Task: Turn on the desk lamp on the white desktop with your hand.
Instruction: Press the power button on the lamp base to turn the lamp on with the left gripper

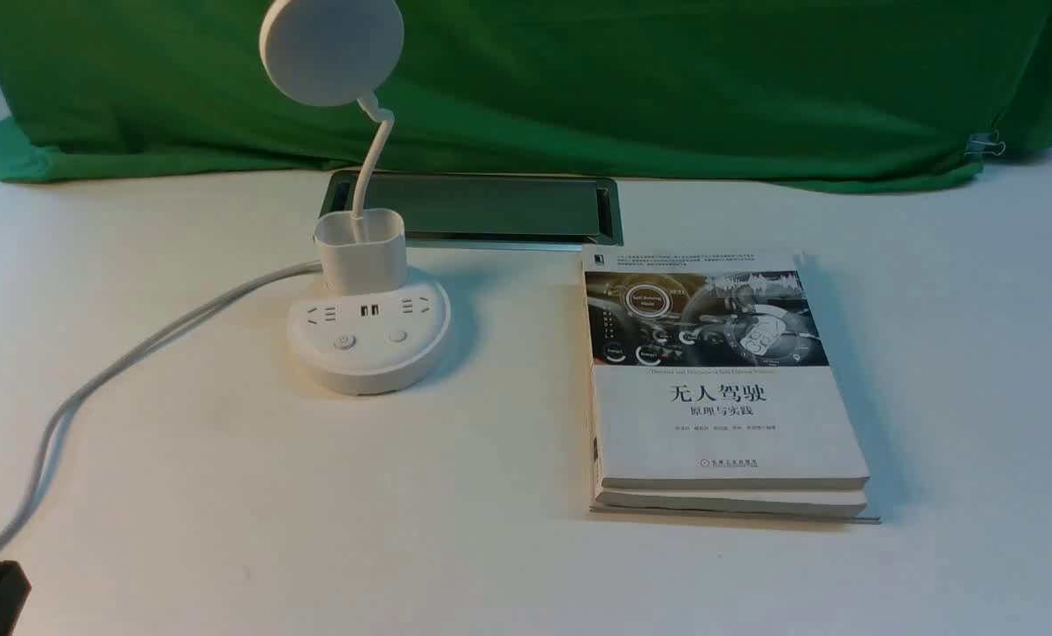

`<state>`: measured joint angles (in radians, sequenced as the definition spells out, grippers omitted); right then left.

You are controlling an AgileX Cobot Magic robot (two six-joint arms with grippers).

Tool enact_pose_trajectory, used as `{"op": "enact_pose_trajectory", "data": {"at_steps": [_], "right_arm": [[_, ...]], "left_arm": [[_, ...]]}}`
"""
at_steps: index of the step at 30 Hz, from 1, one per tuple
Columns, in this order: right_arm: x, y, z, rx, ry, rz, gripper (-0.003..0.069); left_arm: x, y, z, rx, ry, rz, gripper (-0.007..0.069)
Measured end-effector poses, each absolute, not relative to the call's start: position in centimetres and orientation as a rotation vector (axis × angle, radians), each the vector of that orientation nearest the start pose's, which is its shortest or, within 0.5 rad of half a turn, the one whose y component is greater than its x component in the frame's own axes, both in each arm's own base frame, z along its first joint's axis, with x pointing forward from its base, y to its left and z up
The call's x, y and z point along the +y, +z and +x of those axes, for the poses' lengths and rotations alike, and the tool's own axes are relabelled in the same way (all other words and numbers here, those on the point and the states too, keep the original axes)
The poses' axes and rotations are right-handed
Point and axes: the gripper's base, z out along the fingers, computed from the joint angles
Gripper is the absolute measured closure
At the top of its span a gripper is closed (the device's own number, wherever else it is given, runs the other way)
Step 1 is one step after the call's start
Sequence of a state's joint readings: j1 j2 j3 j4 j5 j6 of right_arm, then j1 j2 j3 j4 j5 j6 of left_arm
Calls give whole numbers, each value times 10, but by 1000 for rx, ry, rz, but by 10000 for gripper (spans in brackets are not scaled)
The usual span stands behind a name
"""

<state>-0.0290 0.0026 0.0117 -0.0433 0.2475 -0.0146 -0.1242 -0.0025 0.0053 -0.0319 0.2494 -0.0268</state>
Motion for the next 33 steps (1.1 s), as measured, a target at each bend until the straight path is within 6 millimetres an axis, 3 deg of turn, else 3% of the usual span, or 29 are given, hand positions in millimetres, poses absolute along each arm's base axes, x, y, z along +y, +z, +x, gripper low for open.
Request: {"op": "enact_pose_trajectory", "data": {"at_steps": [33], "right_arm": [[-3,187,56,1746,-73,-18,456]], "left_arm": [[-8,189,55,1734,-140,64,603]]}}
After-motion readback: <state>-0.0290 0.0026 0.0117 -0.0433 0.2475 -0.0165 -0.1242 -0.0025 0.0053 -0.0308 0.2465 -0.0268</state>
